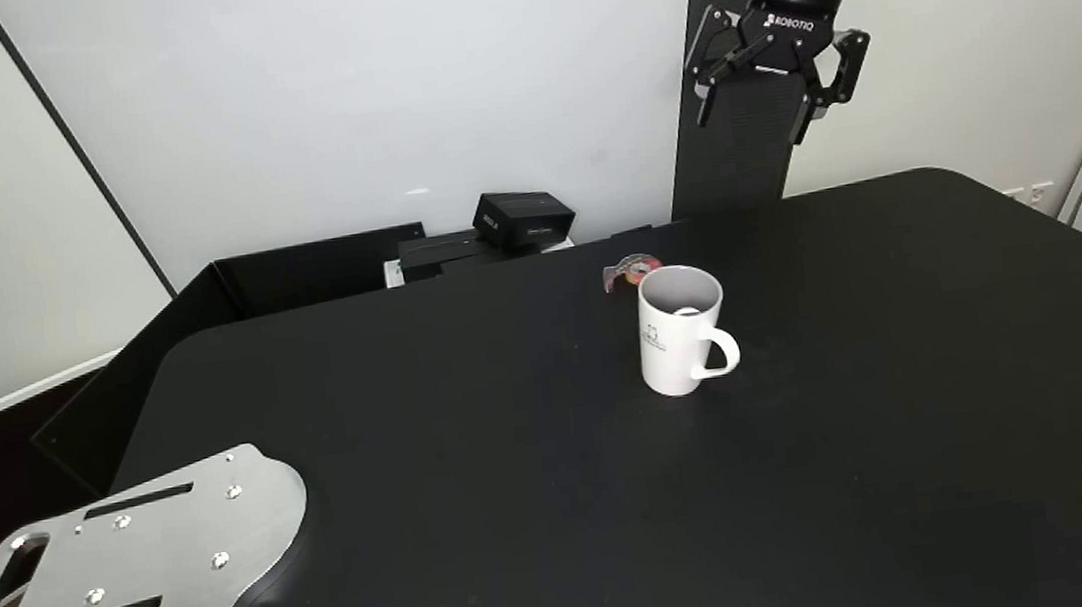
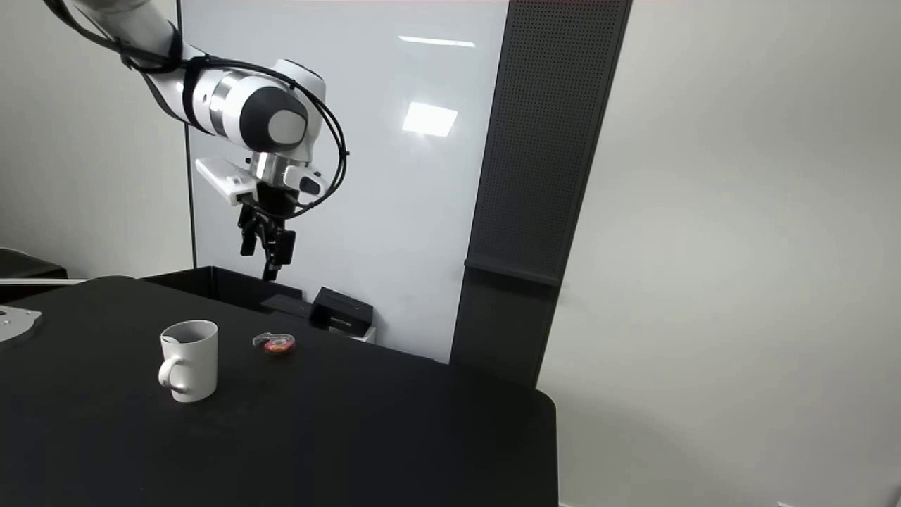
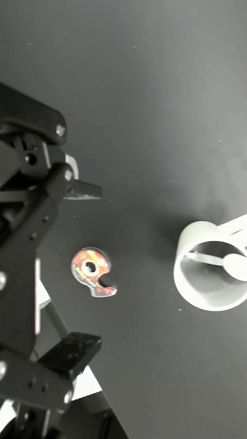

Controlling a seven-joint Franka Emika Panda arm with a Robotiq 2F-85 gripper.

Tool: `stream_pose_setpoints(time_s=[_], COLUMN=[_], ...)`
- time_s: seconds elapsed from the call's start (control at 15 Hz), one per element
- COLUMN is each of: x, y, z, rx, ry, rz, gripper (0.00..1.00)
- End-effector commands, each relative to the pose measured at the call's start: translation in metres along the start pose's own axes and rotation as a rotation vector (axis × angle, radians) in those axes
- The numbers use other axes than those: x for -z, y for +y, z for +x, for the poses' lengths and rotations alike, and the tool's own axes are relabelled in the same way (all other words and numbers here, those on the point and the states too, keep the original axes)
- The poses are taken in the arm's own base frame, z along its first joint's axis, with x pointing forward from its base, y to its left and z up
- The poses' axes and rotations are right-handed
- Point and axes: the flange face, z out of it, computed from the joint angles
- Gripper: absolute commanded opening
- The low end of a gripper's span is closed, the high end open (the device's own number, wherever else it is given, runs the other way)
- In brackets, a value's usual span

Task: Place the white spoon inside the mug

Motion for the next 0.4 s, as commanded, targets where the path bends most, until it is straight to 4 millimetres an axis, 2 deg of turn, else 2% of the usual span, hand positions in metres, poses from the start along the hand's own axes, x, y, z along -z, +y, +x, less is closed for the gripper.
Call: stream_pose_setpoints(time_s=[0.0,0.33], x=[0.0021,0.0070], y=[0.0018,0.0081], z=[-0.0007,-0.0091], rx=[0.010,0.024], ry=[0.057,0.122], rz=[0.014,0.026], gripper=[1.00,1.00])
